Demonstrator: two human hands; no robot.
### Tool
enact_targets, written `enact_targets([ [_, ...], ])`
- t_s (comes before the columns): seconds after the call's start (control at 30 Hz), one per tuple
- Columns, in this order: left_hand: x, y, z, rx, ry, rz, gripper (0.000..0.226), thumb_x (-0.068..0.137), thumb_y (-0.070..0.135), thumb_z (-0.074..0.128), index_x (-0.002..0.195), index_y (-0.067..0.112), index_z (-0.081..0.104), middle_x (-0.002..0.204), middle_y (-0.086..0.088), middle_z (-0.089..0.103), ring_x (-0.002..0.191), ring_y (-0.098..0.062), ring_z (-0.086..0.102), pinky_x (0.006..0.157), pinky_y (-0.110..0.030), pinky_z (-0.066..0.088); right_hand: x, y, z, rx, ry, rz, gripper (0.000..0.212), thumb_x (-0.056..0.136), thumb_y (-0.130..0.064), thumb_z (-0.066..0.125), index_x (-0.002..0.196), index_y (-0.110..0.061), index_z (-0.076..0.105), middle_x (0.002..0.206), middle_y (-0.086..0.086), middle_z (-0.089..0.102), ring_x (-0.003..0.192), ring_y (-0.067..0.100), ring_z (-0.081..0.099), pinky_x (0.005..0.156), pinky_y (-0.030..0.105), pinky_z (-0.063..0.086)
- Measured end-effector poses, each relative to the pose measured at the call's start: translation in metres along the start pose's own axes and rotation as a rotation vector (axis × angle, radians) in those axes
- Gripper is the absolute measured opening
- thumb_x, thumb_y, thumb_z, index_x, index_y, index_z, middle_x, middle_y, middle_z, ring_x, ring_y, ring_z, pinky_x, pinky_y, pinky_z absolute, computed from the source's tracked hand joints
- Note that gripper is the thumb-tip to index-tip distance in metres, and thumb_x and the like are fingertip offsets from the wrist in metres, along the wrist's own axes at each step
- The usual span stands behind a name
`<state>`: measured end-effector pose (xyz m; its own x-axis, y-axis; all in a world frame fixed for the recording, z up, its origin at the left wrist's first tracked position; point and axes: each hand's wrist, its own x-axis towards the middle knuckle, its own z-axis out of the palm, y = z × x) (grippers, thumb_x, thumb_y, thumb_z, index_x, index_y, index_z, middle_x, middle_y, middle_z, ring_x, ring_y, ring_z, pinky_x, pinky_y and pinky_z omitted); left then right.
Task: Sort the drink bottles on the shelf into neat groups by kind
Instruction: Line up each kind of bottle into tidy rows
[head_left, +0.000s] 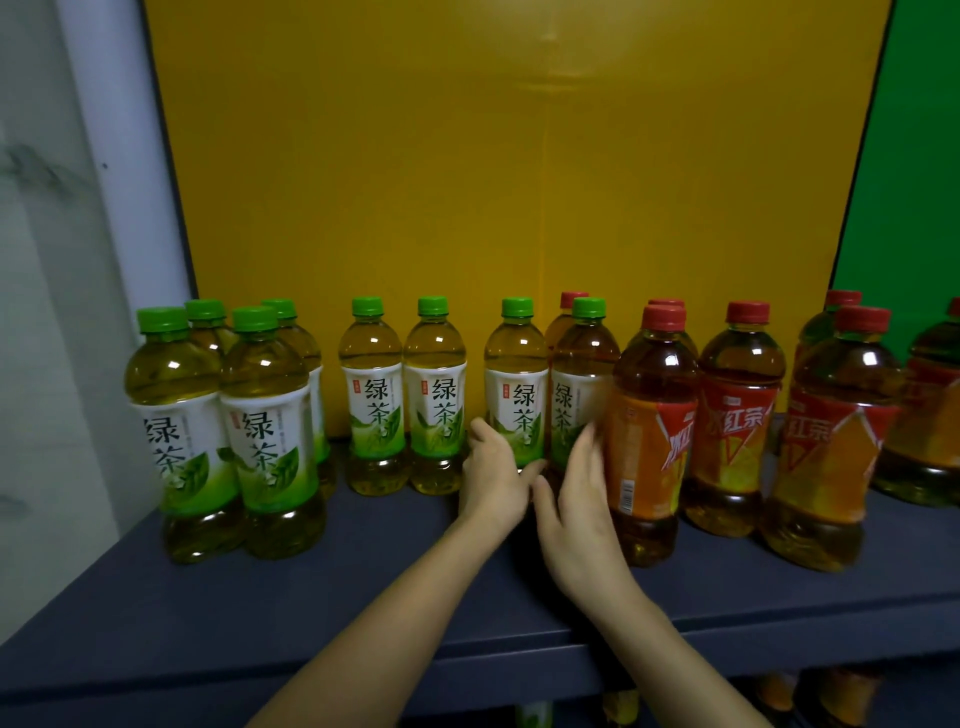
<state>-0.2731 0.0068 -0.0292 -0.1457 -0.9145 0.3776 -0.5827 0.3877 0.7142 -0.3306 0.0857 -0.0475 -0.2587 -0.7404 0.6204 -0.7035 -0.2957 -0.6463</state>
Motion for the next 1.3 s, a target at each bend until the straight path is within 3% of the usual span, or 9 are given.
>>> enact_targets([
  [0.17,-0.021,-0.006,-0.018,0.031,0.012,0.022,0.059,0.081,0.031,0.067,0.117,0.005,0.029,0.125,-0.014,0.049,0.117,-0.031,0.051,0.088,-0.036,0.045,0.009,0.001,0.005,0.011,0.066,0.011,0.078,0.094,-0.009,0.045,0.145,-0.012,-0.013,0.157,0.006,-0.005,0.144,0.014,-0.006,0.118,0.030,0.000],
  [0.43,-0.052,-0.031,-0.055,0.032,0.071,0.060,0.068,0.073,0.036,0.074,0.117,0.008,0.030,0.128,-0.010,0.049,0.119,-0.028,0.050,0.087,-0.033,0.043,0.015,0.000,0.010,-0.145,0.093,0.091,0.077,0.093,-0.014,0.048,0.146,-0.003,-0.008,0.155,0.018,0.003,0.144,0.028,0.003,0.111,0.023,0.001],
  [0.57,-0.061,-0.045,-0.070,0.043,0.130,0.068,0.072,0.074,0.038,0.073,0.122,0.007,0.029,0.128,-0.009,0.048,0.120,-0.027,0.049,0.087,-0.032,0.041,0.026,0.001,0.013,-0.144,0.091,0.204,0.078,0.091,-0.018,0.053,0.146,-0.002,0.000,0.151,0.021,0.018,0.141,0.032,0.019,0.115,0.035,0.018],
  [0.7,-0.063,-0.057,-0.083,0.046,0.181,0.071,0.073,0.073,0.036,0.074,0.123,0.005,0.030,0.126,-0.011,0.049,0.118,-0.027,0.050,0.085,-0.030,0.041,0.035,0.005,0.015,-0.126,0.111,0.288,0.082,0.090,-0.020,0.056,0.146,-0.001,-0.001,0.150,0.023,0.022,0.139,0.034,0.024,0.115,0.040,0.022],
  [0.8,-0.064,-0.063,-0.090,0.043,0.205,0.089,0.071,0.074,0.033,0.074,0.124,0.004,0.032,0.126,-0.010,0.050,0.118,-0.025,0.050,0.082,-0.022,0.037,0.037,0.003,0.016,-0.048,0.095,0.297,0.089,0.090,-0.016,0.057,0.145,-0.005,-0.012,0.153,0.020,0.014,0.141,0.032,0.020,0.115,0.038,0.019],
  [0.9,-0.066,-0.066,-0.094,0.061,0.238,0.097,0.071,0.074,0.034,0.074,0.125,0.004,0.033,0.126,-0.009,0.050,0.117,-0.025,0.050,0.082,-0.023,0.038,0.040,0.003,0.016,-0.003,0.092,0.326,0.090,0.090,-0.016,0.057,0.145,-0.007,-0.014,0.155,0.017,0.005,0.143,0.030,0.014,0.115,0.037,0.016],
  [1.1,-0.064,-0.075,-0.101,0.133,0.304,0.069,0.073,0.073,0.037,0.074,0.125,0.004,0.035,0.125,-0.010,0.052,0.115,-0.028,0.053,0.085,-0.033,0.044,0.036,0.004,0.019,0.098,0.059,0.253,0.087,0.085,-0.009,0.062,0.146,-0.010,0.000,0.149,0.014,0.027,0.137,0.029,0.030,0.111,0.040,0.029],
  [1.3,-0.060,-0.076,-0.100,0.184,0.307,0.048,0.074,0.078,0.039,0.068,0.133,0.004,0.032,0.129,-0.012,0.051,0.117,-0.029,0.052,0.089,-0.036,0.045,0.019,-0.006,0.024,0.244,-0.221,0.069,0.085,0.084,-0.008,0.063,0.143,-0.014,0.002,0.143,0.001,0.031,0.130,0.008,0.029,0.111,0.030,0.028],
])
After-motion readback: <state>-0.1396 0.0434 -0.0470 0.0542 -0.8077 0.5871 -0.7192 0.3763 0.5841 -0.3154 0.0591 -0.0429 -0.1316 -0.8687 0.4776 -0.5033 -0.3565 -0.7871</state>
